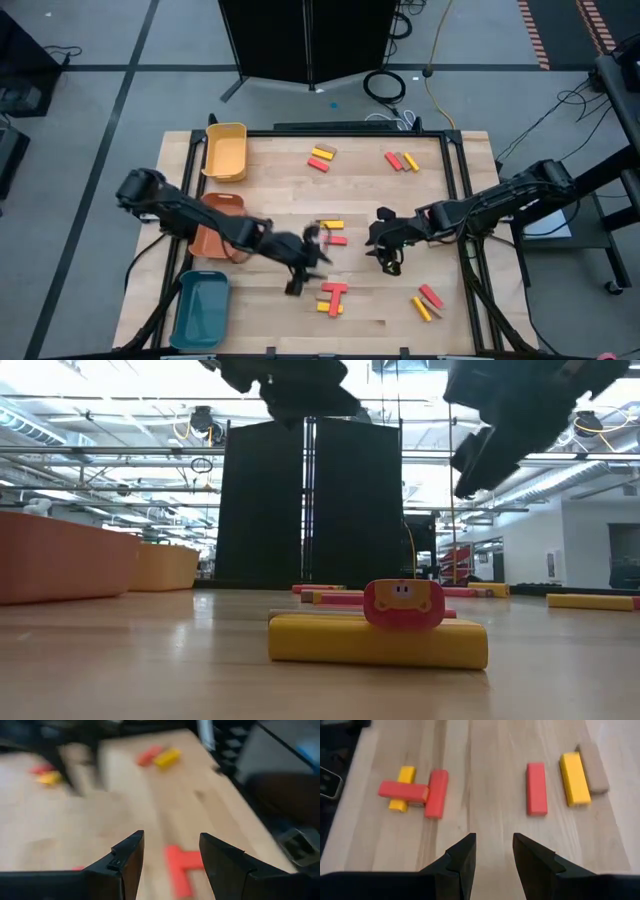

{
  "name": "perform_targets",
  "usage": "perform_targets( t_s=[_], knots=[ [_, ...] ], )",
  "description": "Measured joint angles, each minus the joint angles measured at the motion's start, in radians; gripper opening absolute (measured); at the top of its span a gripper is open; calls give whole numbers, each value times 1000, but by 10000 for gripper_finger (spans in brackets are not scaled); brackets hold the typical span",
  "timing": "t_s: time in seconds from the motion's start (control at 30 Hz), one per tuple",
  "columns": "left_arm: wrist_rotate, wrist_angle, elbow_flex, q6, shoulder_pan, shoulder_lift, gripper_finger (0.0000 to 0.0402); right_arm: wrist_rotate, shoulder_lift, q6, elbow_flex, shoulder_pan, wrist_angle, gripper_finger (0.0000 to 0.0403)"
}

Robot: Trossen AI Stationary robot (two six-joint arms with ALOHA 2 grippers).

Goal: Sort blocks
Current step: Put the bottom left red block in the orange bin

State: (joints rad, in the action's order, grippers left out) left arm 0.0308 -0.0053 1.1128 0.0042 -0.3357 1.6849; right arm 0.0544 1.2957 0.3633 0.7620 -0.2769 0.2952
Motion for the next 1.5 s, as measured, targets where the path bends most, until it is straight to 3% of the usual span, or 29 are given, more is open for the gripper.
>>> perform_targets(
  t_s=[0.2,0.43,0.67,0.97,1.5],
  knots=[
    [46,-302,251,223,-57,166,190,2,-1,13,0,0,-8,123],
    [109,-548,555,372,-50,381,190,3,-1,75,0,-12,-4,123],
    [126,-782,750,605,-49,533,190,1,-1,102,0,-13,44,123],
    [98,-817,844,809,-49,630,190,1,-1,135,0,-13,63,123],
    [88,-881,845,900,-51,647,190,1,-1,153,0,-12,62,123]
  ],
)
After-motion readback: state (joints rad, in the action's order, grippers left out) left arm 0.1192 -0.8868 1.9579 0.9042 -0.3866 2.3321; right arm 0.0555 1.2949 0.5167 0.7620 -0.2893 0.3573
